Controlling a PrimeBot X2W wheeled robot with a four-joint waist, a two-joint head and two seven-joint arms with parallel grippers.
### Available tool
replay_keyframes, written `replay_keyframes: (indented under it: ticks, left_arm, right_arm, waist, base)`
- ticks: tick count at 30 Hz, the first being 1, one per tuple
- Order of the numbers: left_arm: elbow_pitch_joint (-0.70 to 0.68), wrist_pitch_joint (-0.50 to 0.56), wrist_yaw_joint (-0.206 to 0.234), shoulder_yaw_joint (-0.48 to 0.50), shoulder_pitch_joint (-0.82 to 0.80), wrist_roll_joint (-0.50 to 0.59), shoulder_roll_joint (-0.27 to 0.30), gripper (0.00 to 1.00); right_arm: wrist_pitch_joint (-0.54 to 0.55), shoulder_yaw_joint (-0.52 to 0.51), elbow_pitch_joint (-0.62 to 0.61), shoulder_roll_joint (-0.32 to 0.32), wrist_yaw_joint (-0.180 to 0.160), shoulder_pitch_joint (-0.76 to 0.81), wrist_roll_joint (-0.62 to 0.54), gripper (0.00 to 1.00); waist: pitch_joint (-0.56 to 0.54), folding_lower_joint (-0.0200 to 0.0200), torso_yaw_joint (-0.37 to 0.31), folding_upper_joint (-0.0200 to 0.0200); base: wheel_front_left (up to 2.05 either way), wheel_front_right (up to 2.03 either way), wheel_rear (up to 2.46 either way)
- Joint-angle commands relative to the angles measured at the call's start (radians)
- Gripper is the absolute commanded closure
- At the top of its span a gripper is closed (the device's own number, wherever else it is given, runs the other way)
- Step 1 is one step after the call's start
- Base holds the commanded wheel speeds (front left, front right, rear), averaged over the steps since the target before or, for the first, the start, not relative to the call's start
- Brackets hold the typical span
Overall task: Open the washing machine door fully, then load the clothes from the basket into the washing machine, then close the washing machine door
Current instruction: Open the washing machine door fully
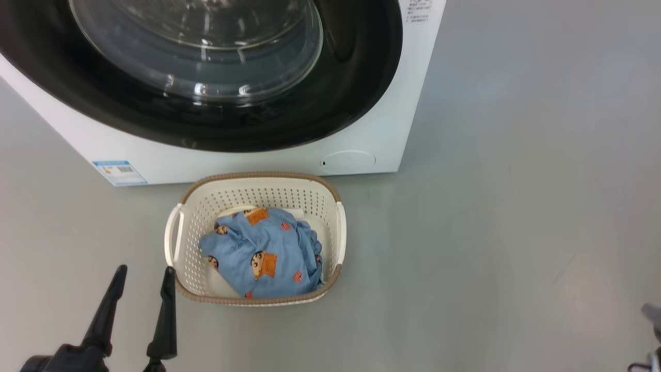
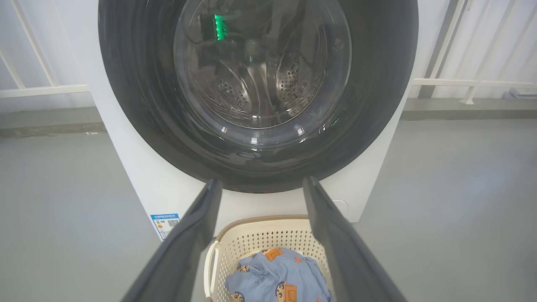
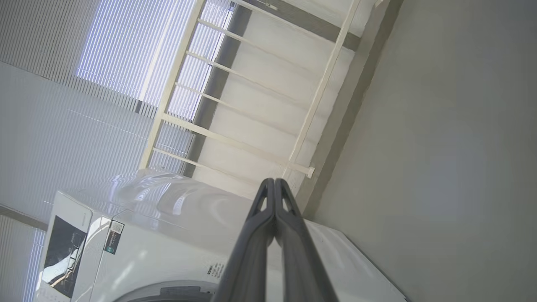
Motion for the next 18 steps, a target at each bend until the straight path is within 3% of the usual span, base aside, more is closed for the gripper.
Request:
replay_keyframes:
  ticks: [1, 10, 18]
  left_arm:
    - [-0.034, -0.006, -0.002, 0.035, -0.040, 0.008, 0.018, 0.00]
    - [-0.051, -0.006, -0.002, 0.041, -0.067, 0.001, 0.039, 0.00]
    - [-0.057, -0.006, -0.002, 0.041, -0.076, -0.003, 0.040, 0.00]
  right_arm:
    - [0.007, 0.026, -0.022, -0.037, 0.002, -0.038, 0.055, 1.00]
    - [0.183, -0.069, 0.043, -0.109, 0.002, -0.176, 0.330, 1.00]
    - [0.386, -0.181, 0.111, -0.111, 0.002, -0.297, 0.404, 1.00]
  waist:
    - [0.026, 0.0000, 0.006, 0.0000]
    - [0.103, 0.0000, 0.027, 0.0000]
    - [0.150, 0.0000, 0.055, 0.0000]
  base:
    - [0.00, 0.00, 0.00]
    - [0.00, 0.00, 0.00]
    - [0.00, 0.00, 0.00]
